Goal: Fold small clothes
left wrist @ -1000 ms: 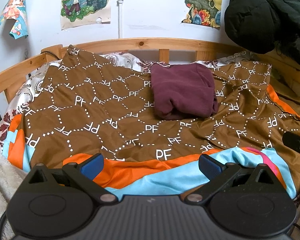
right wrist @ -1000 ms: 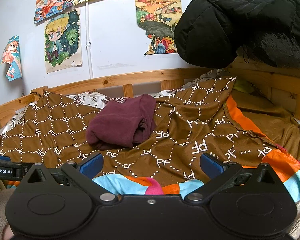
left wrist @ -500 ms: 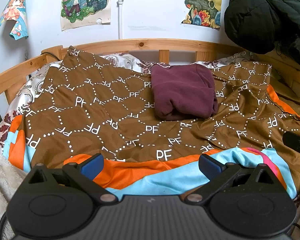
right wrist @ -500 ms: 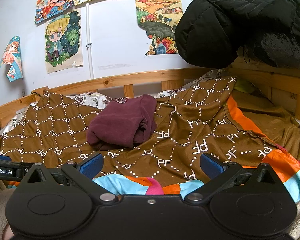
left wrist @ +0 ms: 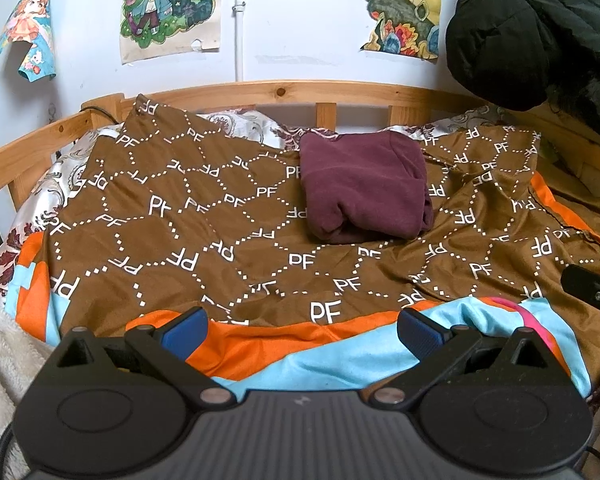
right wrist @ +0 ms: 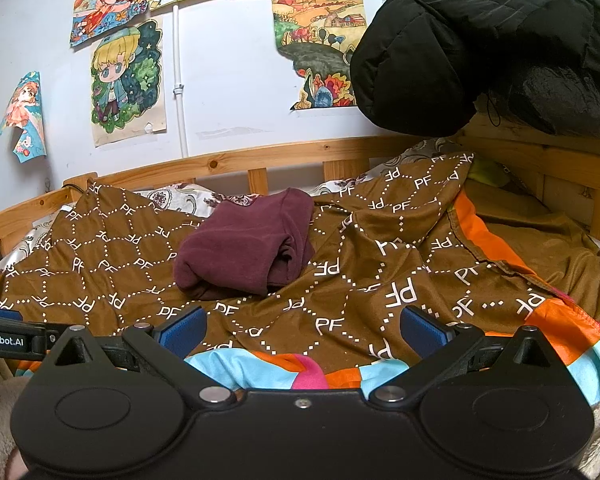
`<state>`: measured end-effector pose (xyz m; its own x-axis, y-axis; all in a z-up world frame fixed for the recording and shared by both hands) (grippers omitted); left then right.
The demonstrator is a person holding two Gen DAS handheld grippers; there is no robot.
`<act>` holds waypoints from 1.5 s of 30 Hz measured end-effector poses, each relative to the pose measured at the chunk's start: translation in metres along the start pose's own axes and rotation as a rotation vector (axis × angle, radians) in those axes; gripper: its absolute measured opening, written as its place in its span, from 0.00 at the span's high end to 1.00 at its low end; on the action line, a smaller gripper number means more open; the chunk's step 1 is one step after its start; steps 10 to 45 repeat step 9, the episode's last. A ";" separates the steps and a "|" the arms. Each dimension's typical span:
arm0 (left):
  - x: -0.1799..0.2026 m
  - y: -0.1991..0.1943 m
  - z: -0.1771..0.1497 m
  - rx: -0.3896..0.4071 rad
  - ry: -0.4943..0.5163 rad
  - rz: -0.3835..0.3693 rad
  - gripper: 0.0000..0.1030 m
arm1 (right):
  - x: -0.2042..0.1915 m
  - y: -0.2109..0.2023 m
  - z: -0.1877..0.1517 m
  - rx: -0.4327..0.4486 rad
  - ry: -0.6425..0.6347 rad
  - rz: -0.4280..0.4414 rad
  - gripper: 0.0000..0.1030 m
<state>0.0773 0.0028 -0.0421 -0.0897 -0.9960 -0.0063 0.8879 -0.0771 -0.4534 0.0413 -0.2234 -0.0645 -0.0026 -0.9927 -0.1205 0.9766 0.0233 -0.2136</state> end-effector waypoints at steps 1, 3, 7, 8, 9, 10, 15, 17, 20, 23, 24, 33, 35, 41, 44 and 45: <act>0.001 -0.001 0.000 0.003 0.003 -0.003 0.01 | 0.000 0.000 0.000 0.000 0.000 0.000 0.01; 0.002 -0.001 0.000 0.004 0.008 -0.006 0.01 | 0.000 0.000 0.000 0.000 0.000 0.000 0.01; 0.001 -0.001 -0.001 0.000 0.005 -0.002 0.01 | 0.000 0.000 0.000 0.000 0.000 0.000 0.01; 0.001 -0.001 -0.001 -0.001 0.004 -0.001 0.01 | 0.000 0.000 0.000 0.000 0.000 0.000 0.01; 0.001 -0.001 -0.001 -0.002 0.005 0.000 0.01 | 0.000 0.000 0.000 0.000 0.000 0.000 0.01; 0.001 -0.001 -0.001 -0.002 0.005 0.000 0.01 | 0.000 0.000 0.000 0.000 0.000 0.000 0.01; 0.001 -0.001 -0.001 -0.002 0.005 0.000 0.01 | 0.000 0.000 0.000 0.000 0.000 0.000 0.01; 0.001 -0.001 -0.001 -0.002 0.005 0.000 0.01 | 0.000 0.000 0.000 0.000 0.000 0.000 0.01; 0.001 -0.001 -0.001 -0.002 0.005 0.000 0.01 | 0.000 0.000 0.000 0.000 0.000 0.000 0.01; 0.001 -0.001 -0.001 -0.002 0.005 0.000 0.01 | 0.000 0.000 0.000 0.000 0.000 0.000 0.01; 0.001 -0.001 -0.001 -0.002 0.005 0.000 0.01 | 0.000 0.000 0.000 0.000 0.000 0.000 0.01; 0.001 -0.001 -0.001 -0.002 0.005 0.000 0.01 | 0.000 0.000 0.000 0.000 0.000 0.000 0.01; 0.001 -0.001 -0.001 -0.002 0.005 0.000 0.01 | 0.000 0.000 0.000 0.000 0.000 0.000 0.01; 0.001 -0.001 -0.001 -0.002 0.005 0.000 0.01 | 0.000 0.000 0.000 0.000 0.000 0.000 0.01; 0.001 -0.001 -0.001 -0.002 0.005 0.000 0.01 | 0.000 0.000 0.000 0.000 0.000 0.000 0.01; 0.001 -0.001 -0.001 -0.002 0.005 0.000 0.01 | 0.000 0.000 0.000 0.000 0.000 0.000 0.01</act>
Point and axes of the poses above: each gripper's, at about its wrist camera, not at the fingertips, and y roughly the way its jaws point, x to its right, z to its top, the point moved 4 cm from there along y, roughly the way its jaws point, and after that the axes turned 8 degrees about x, right-handed, at the moved point
